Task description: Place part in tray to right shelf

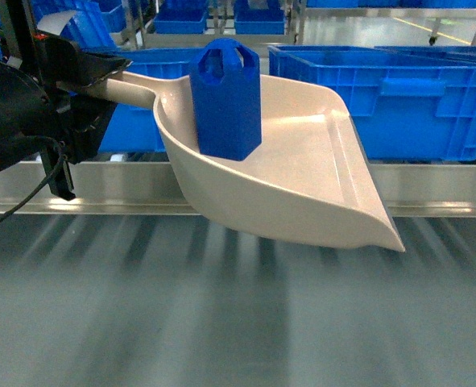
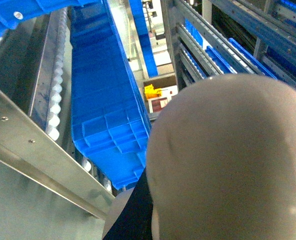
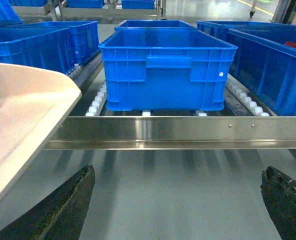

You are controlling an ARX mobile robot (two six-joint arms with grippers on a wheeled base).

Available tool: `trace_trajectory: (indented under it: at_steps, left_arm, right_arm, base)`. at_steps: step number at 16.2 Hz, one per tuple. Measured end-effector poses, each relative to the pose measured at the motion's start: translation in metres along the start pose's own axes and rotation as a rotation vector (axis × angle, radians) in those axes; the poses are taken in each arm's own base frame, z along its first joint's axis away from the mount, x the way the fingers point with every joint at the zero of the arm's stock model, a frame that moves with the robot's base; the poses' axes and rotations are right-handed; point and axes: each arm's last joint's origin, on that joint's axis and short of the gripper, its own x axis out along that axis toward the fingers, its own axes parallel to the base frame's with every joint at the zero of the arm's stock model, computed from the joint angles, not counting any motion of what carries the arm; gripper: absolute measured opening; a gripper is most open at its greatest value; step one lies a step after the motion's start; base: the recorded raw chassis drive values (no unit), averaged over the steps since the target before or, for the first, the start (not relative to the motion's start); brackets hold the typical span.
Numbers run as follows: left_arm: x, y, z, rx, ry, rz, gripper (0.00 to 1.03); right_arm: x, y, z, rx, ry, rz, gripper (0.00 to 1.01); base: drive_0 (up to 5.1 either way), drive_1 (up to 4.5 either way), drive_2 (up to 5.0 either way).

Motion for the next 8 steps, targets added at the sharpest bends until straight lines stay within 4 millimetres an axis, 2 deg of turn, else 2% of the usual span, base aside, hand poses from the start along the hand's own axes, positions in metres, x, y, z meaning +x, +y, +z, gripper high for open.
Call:
trace_trajectory:
  at_steps: [3, 8]
  left_arm:
    - [0.0006, -0.0009, -0.0045, -0.001, 0.022, -0.005, 0.16]
    - [0.0002, -0.0003, -0.0012, -0.001, 0.009, -0.002, 0.16]
  right_arm:
    - [0.0, -0.0001, 0.0001, 0.0, 0.0, -0.003, 0.98]
    - [0.0002, 0.0, 0.0, 0.0, 0.0, 0.0, 0.98]
  base:
    - [2.6, 2.54, -4.9]
    - [2.6, 2.54, -4.9]
